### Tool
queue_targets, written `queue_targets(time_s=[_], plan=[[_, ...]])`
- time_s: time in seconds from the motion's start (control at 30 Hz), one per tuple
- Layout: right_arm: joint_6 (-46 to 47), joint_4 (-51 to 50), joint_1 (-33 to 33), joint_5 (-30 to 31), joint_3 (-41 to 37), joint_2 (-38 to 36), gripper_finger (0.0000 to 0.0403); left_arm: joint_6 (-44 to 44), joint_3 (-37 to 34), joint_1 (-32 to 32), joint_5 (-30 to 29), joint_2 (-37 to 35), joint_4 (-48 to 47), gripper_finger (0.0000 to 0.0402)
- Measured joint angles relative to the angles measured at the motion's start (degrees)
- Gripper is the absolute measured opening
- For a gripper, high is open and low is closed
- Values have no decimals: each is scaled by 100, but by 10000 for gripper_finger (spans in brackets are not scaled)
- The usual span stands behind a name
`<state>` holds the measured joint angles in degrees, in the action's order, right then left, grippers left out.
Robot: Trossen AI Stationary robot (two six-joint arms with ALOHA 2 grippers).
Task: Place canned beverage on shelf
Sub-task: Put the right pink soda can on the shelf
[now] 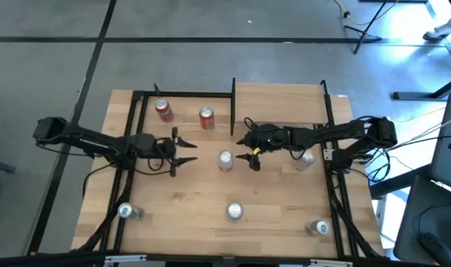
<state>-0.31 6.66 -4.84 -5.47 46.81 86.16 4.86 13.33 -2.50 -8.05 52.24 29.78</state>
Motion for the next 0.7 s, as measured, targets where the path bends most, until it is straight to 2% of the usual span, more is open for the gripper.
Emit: queue_targets(time_s=[0.1, 0.3, 0.4, 0.53, 0.7], plan=[[4, 120, 32, -257, 2, 3, 258, -36, 103, -30, 2, 343, 2, 193], [22, -57, 117, -19, 2, 3, 257, -282, 179, -120, 2, 883, 97, 193], [134, 356, 215, -94, 16, 3, 257, -312, 181, -159, 2, 1121, 168, 193], [128, 272, 461, -30, 418, 31, 257, -328, 181, -226, 2, 1312, 180, 193], [2, -593, 520, 100, 1289, 296, 257, -326, 190, -232, 2, 1303, 320, 192]])
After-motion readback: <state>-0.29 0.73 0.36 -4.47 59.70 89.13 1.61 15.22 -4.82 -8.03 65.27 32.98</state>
